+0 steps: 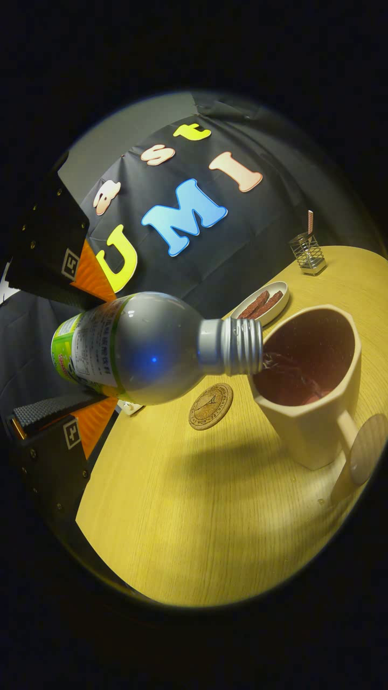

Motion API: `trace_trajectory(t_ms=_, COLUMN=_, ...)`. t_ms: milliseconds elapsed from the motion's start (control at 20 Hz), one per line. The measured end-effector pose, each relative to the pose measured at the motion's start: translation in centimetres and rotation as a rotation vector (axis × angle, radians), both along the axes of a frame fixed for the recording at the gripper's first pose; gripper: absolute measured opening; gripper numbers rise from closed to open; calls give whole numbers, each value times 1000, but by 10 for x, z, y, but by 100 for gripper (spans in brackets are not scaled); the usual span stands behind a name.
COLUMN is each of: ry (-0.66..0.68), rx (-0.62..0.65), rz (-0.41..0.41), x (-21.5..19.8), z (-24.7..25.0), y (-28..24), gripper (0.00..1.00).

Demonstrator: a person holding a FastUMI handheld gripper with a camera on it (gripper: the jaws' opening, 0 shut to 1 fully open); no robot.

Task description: Take the bottle from table, then pour the juice into the cup, finally place the bottle on the coaster

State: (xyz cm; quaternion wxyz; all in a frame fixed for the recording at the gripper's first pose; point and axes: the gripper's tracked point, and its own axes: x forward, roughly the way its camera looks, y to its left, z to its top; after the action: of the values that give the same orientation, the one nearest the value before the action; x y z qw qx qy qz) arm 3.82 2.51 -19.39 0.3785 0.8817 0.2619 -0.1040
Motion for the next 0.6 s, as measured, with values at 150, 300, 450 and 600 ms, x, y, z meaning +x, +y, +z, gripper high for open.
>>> trace_trajectory(t_ms=150, ry=3, rx=23, rz=-5, x=1, z=3, y=-1, gripper=77)
trace_trajectory(t_ms=300, ry=4, rx=39, rz=-4, x=2, z=6, y=-1, gripper=77)
trace_trajectory(t_ms=450, ry=5, rx=49, rz=-7, x=3, z=8, y=-2, gripper=77)
trace_trajectory(t_ms=600, ry=5, rx=60, rz=-9, x=6, z=11, y=-3, gripper=77)
